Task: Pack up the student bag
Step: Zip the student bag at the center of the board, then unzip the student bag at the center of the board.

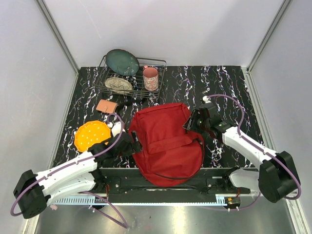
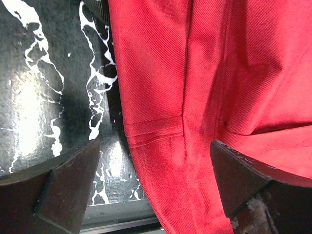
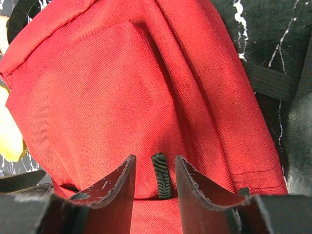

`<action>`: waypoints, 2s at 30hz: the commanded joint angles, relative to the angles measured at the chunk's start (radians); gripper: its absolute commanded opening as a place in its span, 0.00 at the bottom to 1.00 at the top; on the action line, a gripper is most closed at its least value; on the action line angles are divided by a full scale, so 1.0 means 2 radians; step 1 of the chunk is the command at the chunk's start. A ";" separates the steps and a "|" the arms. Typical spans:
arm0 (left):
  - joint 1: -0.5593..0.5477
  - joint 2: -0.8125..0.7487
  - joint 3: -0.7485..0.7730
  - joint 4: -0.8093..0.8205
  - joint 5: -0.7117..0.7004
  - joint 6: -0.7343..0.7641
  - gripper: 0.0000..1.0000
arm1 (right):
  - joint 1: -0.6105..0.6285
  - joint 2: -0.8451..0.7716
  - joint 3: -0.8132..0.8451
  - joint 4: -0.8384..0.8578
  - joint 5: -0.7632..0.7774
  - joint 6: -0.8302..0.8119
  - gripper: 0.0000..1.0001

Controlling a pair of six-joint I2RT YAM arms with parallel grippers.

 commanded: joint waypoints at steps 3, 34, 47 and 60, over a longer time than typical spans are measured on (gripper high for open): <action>0.013 0.007 -0.032 0.072 0.054 -0.010 0.99 | 0.026 0.028 0.029 0.011 0.014 -0.016 0.44; 0.017 0.046 -0.075 0.189 0.120 0.022 0.81 | 0.054 -0.015 0.039 -0.008 0.064 -0.018 0.00; 0.017 0.030 -0.084 0.273 0.158 0.057 0.08 | 0.093 0.015 0.063 0.006 0.011 -0.017 0.00; 0.017 0.039 -0.068 0.300 0.165 0.077 0.00 | 0.184 0.053 0.102 0.034 0.033 0.024 0.00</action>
